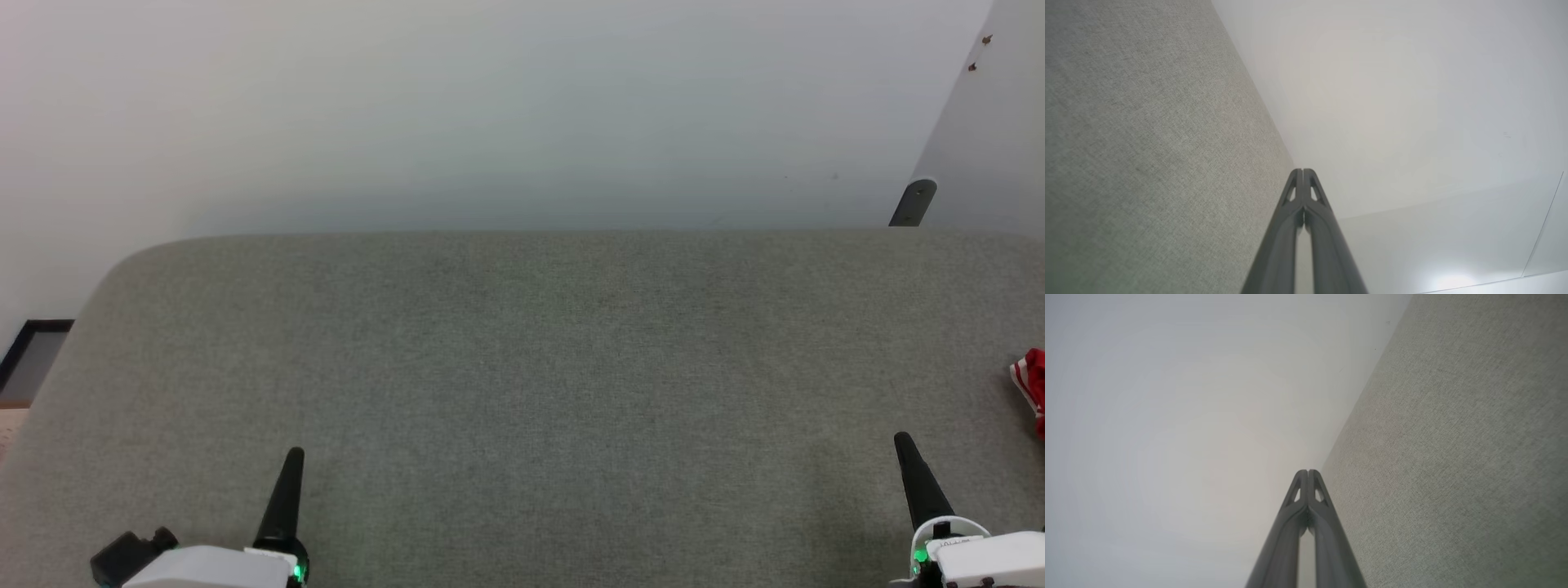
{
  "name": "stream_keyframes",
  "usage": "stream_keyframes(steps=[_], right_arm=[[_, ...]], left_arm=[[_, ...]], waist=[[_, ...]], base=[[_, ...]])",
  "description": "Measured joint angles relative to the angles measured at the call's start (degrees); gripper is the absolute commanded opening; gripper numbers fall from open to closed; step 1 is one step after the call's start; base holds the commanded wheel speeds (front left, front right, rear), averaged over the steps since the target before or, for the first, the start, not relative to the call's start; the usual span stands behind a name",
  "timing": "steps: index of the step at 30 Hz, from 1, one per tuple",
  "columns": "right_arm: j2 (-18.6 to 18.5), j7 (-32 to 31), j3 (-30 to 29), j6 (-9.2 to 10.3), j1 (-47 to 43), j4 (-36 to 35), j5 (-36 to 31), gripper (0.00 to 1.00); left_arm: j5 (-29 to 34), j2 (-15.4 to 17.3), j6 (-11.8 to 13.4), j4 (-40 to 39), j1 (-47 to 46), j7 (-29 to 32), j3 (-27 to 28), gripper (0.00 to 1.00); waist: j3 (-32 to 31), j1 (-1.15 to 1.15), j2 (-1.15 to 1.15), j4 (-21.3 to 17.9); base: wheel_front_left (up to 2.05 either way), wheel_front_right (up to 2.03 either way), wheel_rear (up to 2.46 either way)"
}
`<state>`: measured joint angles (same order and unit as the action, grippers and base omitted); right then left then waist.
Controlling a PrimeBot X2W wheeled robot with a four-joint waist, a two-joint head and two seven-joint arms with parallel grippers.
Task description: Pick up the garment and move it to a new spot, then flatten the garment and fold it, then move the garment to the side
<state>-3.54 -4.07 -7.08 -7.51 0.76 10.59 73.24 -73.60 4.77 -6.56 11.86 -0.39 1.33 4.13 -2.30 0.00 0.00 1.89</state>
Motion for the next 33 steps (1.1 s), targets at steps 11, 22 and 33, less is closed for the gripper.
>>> stream_keyframes(steps=[11, 22, 33], right_arm=[[0.19, -0.6, 0.12, 0.03, 1.52, 1.02, 5.5, 0.0], [0.3, -1.26, 0.25, 0.03, 2.94, 1.83, 9.9, 0.0], [0.43, -1.77, 0.32, 0.03, 3.92, 2.57, 13.92, 0.0]], left_arm=[[-5.45, -0.58, -0.22, 0.54, -1.76, 1.51, 0.68, 0.0], [-9.88, -1.01, -0.49, 1.21, -3.08, 2.77, 1.33, 0.0], [-13.69, -1.38, -0.55, 1.69, -4.16, 3.9, 1.8, 0.0]], waist=[[0.63, 0.0, 0.0, -0.48], [1.21, 0.0, 0.0, -0.92], [1.74, 0.0, 0.0, -1.32]], base=[[0.0, 0.0, 0.0], [0.0, 0.0, 0.0], [0.0, 0.0, 0.0]])
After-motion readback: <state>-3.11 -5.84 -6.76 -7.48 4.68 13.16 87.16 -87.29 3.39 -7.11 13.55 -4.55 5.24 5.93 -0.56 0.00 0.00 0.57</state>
